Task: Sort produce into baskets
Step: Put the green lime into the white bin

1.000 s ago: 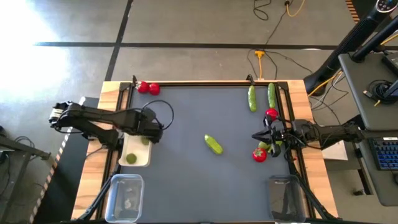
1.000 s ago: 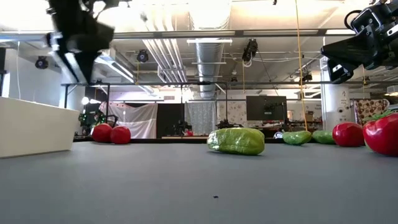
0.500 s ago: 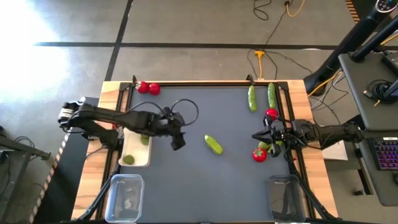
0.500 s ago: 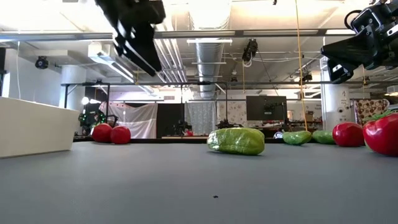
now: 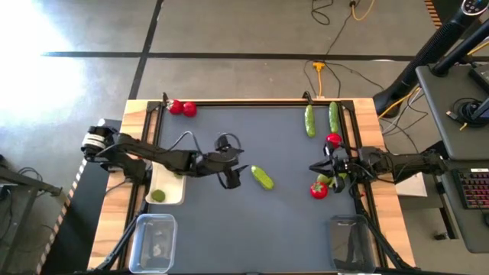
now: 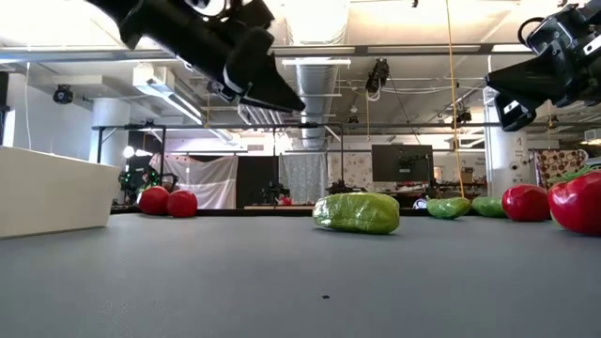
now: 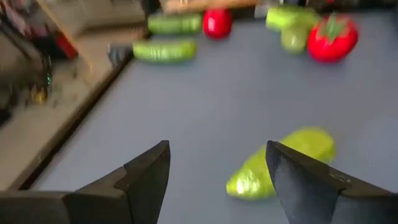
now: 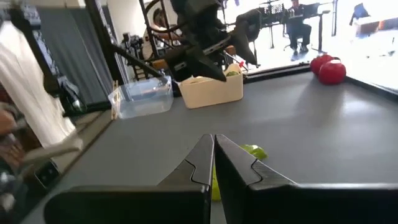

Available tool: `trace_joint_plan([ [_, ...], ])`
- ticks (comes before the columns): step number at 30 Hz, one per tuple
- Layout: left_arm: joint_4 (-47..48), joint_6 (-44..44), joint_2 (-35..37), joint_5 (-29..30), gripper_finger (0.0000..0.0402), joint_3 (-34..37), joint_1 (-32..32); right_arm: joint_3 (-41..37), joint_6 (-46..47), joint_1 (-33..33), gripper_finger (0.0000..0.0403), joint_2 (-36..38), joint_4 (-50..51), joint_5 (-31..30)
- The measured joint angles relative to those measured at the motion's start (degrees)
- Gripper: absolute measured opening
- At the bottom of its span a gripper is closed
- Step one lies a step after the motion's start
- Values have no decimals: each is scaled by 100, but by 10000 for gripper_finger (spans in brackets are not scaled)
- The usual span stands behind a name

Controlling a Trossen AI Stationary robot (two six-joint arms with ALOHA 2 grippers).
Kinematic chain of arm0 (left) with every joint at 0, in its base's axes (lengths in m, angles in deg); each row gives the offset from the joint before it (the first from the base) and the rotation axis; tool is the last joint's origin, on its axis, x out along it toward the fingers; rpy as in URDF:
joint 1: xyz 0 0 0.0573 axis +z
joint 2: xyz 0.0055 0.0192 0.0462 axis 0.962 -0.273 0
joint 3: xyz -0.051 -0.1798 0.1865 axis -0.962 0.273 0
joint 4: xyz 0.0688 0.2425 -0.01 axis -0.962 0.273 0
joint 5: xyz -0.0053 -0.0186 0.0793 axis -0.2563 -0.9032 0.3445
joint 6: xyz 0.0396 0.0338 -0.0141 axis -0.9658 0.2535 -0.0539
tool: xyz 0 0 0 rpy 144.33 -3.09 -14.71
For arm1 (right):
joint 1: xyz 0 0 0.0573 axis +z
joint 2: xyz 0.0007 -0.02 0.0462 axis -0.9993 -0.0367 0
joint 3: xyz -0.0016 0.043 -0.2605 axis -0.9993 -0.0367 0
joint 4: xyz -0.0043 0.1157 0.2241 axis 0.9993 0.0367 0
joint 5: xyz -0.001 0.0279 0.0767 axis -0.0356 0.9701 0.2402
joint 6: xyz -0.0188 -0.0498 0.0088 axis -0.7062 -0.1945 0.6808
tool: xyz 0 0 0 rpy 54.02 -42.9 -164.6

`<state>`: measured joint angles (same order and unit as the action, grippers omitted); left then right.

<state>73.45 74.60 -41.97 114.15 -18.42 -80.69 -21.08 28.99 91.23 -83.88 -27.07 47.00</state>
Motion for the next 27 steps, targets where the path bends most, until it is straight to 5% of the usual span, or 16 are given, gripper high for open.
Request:
trace_joint_plan([
  [3, -822, -227, 115, -9, 246, 368, 21, 3, 335, 0, 9, -6, -103, -2],
  [10, -1043, -35, 590, -24, 246, 1078, -90, 8, 439, 2, 9, -26, -55, -3],
  [15, -2366, -166, 1109, -373, 246, 1881, -330, 1, -44, 0, 9, -28, -232, -167],
  [24, -2520, -239, 2073, -451, 246, 2779, -508, 4, -159, 0, 9, -215, -3921, -1466],
  [27, -2551, -158, 2291, -450, 246, 2989, -575, 52, 372, 33, 9, -740, -4311, -1466],
])
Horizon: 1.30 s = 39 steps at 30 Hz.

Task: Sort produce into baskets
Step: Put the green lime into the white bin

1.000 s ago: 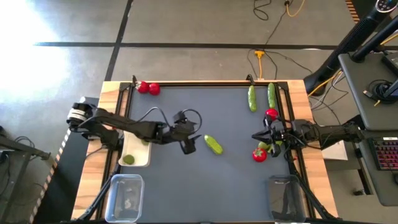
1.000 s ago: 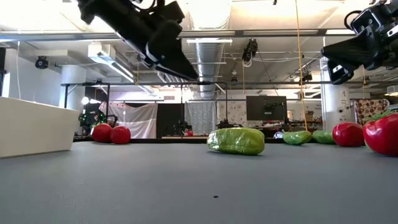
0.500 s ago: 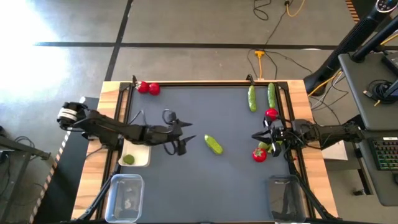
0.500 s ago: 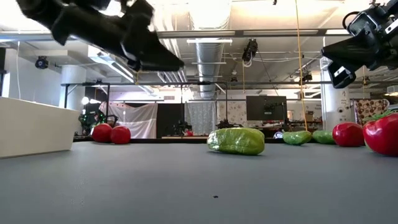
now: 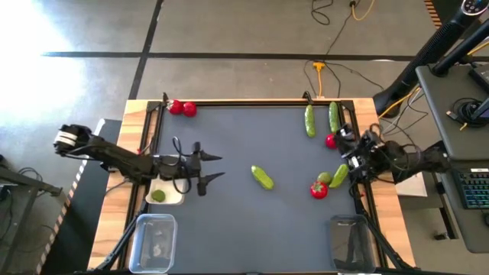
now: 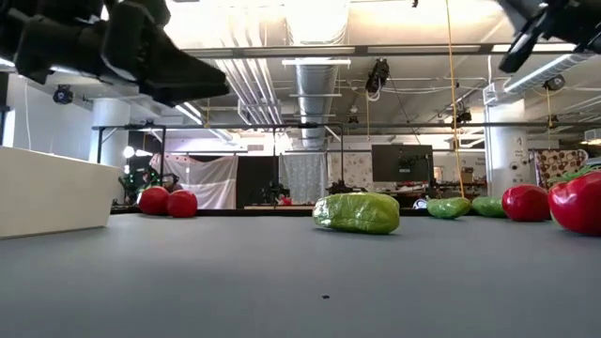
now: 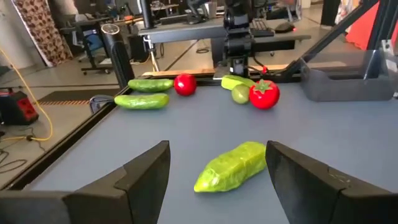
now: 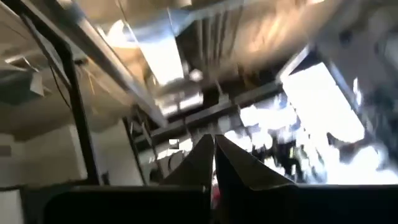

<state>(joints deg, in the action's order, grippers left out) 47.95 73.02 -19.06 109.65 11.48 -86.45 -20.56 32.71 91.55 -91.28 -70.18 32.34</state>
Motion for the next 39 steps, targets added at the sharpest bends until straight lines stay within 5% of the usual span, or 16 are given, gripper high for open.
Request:
trace_joint_plan([
  [10, 34, 396, 105, -6, 246, 432, -238, 1460, 2254, 117, 9, -3438, 711, -1590],
  [14, 25, 454, 26, -319, 246, 447, -445, 2980, 2913, 47, 9, -4000, 3658, -1490],
  [19, -19, 549, -45, -450, 246, 445, -686, 5096, 5074, 70, 9, -4803, 9069, -1474],
  [24, -49, 782, -87, -450, 246, 441, -768, 6221, 5603, 212, 10, -5651, 11631, -1161],
  [32, -220, 911, -203, -450, 246, 440, -781, 6121, 5239, 197, 84, -6643, 12028, 620],
  [39, -310, 868, -428, -450, 246, 440, -779, 5451, 5624, 197, 180, -7148, 12038, 1209],
])
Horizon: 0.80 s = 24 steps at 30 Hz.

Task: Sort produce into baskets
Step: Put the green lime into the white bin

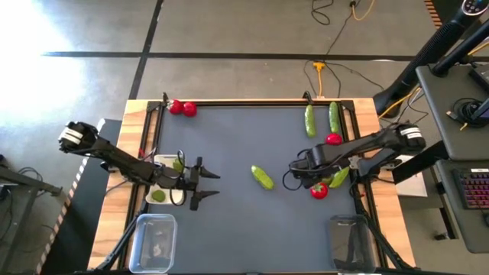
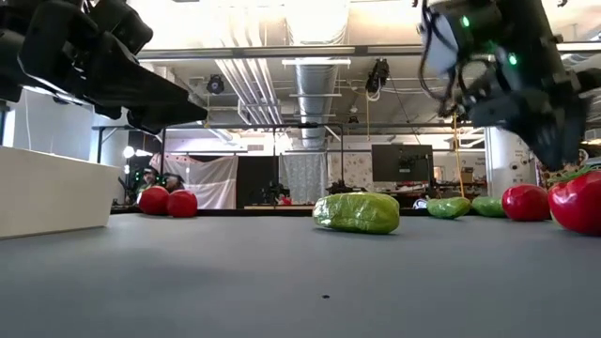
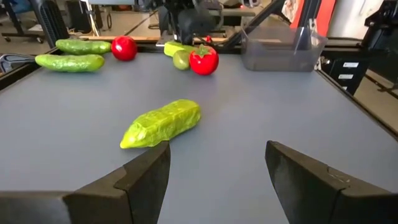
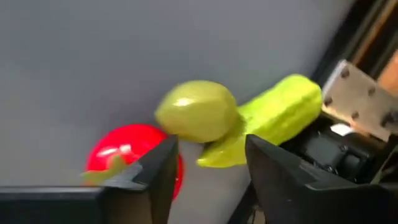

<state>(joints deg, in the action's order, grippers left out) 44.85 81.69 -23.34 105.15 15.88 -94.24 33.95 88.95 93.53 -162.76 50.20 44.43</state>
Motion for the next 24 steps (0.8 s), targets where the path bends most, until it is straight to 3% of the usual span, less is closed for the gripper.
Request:
trace_joint_plan([
  [14, -321, -212, -201, 1, 246, 0, 0, -879, 417, -35, 290, 217, -733, 383],
  [24, -339, -216, -215, 0, 246, 0, 0, -1677, 540, -42, 266, 216, -2420, 392],
])
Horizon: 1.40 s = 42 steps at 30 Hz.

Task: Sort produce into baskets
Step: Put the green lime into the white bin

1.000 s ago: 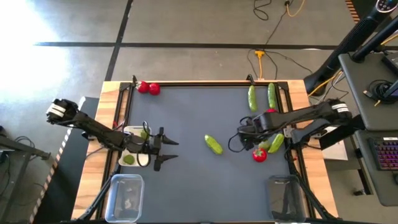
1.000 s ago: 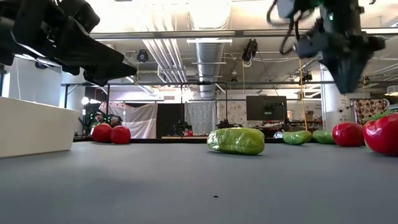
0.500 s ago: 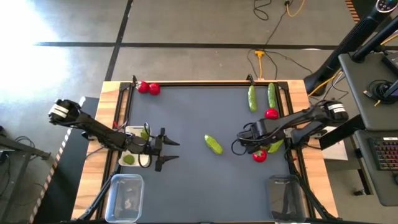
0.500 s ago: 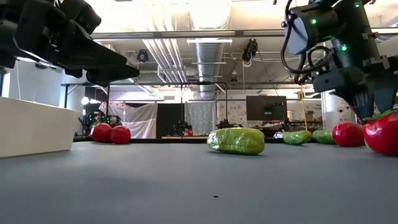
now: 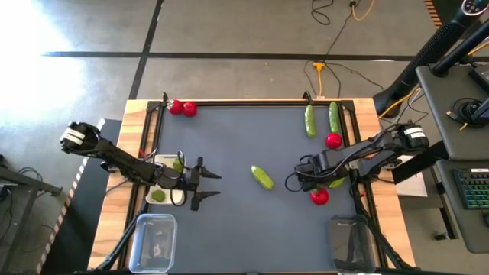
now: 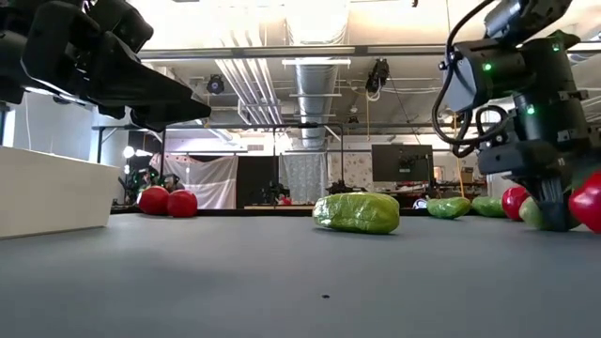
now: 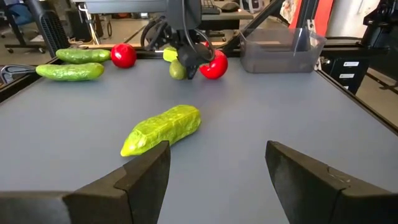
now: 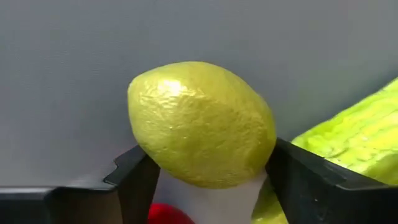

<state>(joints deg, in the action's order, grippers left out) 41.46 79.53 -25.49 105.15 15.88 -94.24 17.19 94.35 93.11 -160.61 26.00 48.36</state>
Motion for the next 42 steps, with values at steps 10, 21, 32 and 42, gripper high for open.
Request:
trace_joint_plan([
  [10, -59, 0, -11, 2, 246, 0, 2, 19, -509, 0, 220, 1, -241, -860],
  [21, -59, -125, -11, 2, 247, 0, 2, 21, -2272, -343, 219, -6, -2277, -2595],
  [32, -59, -151, -11, 13, 247, 0, 2, 21, -3855, -921, 219, -6, -3951, -4074],
  [42, -57, -149, -11, 22, 247, 0, 2, 50, -2471, -1054, 219, -63, -2365, -3569],
])
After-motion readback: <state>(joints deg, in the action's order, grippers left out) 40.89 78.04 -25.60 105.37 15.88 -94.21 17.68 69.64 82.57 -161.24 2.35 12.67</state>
